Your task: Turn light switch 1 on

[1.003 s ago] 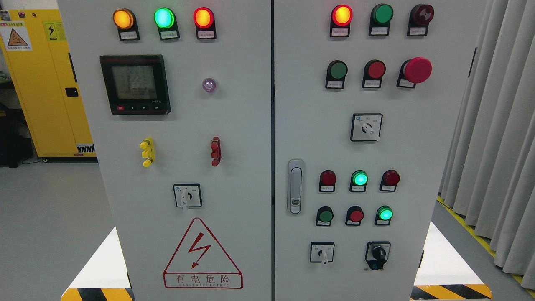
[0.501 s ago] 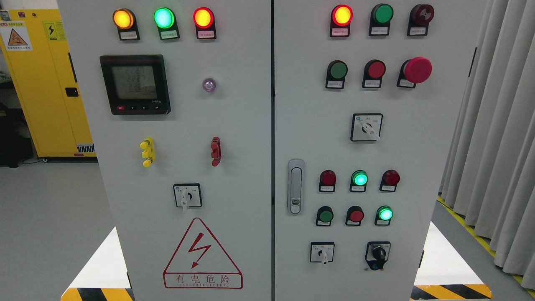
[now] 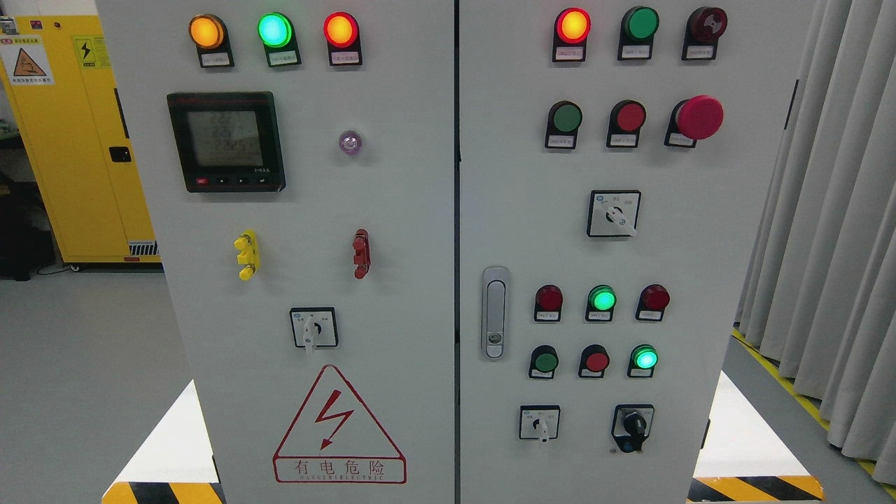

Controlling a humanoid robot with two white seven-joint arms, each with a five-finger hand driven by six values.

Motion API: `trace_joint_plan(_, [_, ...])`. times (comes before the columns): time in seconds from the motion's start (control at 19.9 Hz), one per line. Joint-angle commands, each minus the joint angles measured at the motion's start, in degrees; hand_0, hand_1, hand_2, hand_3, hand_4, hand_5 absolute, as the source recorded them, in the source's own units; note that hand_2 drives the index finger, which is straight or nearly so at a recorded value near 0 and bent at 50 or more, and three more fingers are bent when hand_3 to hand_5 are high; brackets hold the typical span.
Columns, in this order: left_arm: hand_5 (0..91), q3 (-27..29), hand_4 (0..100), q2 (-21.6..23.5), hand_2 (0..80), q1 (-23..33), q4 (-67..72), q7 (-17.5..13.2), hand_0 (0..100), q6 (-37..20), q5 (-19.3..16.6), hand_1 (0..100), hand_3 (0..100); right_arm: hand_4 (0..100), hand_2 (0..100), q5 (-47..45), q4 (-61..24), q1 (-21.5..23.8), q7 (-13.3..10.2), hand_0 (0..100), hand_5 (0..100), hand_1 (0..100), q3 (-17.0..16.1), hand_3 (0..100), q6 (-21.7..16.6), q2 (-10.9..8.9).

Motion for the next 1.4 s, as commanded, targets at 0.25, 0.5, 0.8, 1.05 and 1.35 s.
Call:
trace_joint_plan(0.25, [64.5, 0.1, 75, 1.0, 36.1, 3.3, -47.6, 0.4, 17, 0.5, -0.3, 54, 65, 0, 4, 0.0, 0.0, 0.0, 0.0, 0, 0, 50, 0.0, 0, 0.0, 0.00])
trace_joint_plan(0.5, [62.3, 0.1, 71, 1.0, 38.6, 3.3, -56.3, 0.4, 15, 0.6, -0.3, 56, 64, 0, 4, 0.0, 0.0, 0.0, 0.0, 0, 0, 50, 0.0, 0, 0.0, 0.00])
trace_joint_plan(0.8, [77.5, -0.7, 83, 0.7, 45.9, 2.8, -62.4, 0.4, 14, 0.5, -0.3, 57, 80, 0, 4, 0.0, 0.0, 0.0, 0.0, 0, 0, 50, 0.0, 0, 0.0, 0.00])
trace_joint_plan(1.05, [72.7, -1.2, 80, 0.3, 47.4, -0.9, -63.7, 0.6, 13, 1.3, -0.3, 57, 80, 0, 4, 0.0, 0.0, 0.0, 0.0, 0, 0, 50, 0.0, 0, 0.0, 0.00])
trace_joint_plan(1.35, [72.4, -1.2, 80, 0.2, 48.4, -5.7, -66.0, 0.5, 13, 5.1, -0.2, 57, 81, 0, 4, 0.0, 0.0, 0.0, 0.0, 0, 0, 50, 0.0, 0, 0.0, 0.00])
